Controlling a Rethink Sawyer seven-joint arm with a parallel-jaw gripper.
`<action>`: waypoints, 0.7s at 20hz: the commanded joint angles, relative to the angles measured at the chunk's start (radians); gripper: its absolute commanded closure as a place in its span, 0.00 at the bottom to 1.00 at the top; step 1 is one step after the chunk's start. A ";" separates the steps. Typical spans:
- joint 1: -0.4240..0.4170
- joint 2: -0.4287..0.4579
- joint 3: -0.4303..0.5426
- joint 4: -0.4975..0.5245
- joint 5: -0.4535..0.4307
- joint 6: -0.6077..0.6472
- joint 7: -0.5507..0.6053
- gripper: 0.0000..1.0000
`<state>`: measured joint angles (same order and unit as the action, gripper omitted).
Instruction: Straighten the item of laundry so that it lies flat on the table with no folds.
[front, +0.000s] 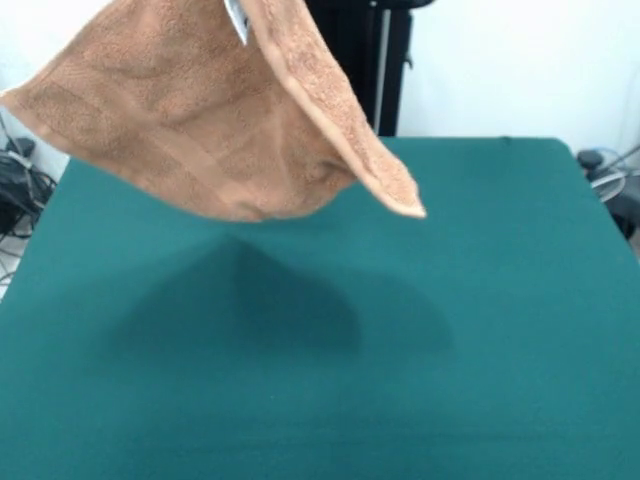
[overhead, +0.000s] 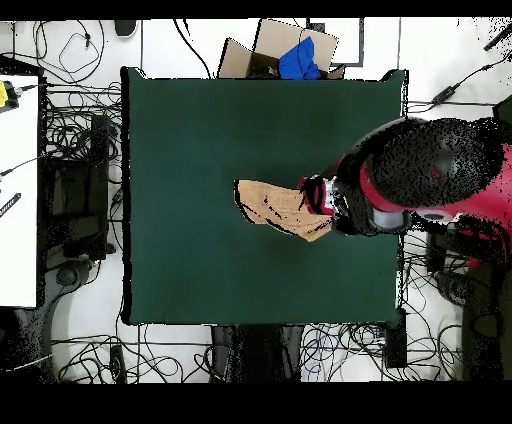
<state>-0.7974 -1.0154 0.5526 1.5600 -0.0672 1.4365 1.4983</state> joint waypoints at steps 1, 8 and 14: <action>-0.023 -0.084 0.059 0.168 0.066 0.077 -0.180 1.00; -0.087 0.034 0.072 0.307 0.027 -0.246 -0.249 1.00; -0.132 0.155 0.111 0.333 -0.004 -0.414 -0.263 1.00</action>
<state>-0.9094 -0.9782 0.5660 1.7303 -0.0404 1.1531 1.4592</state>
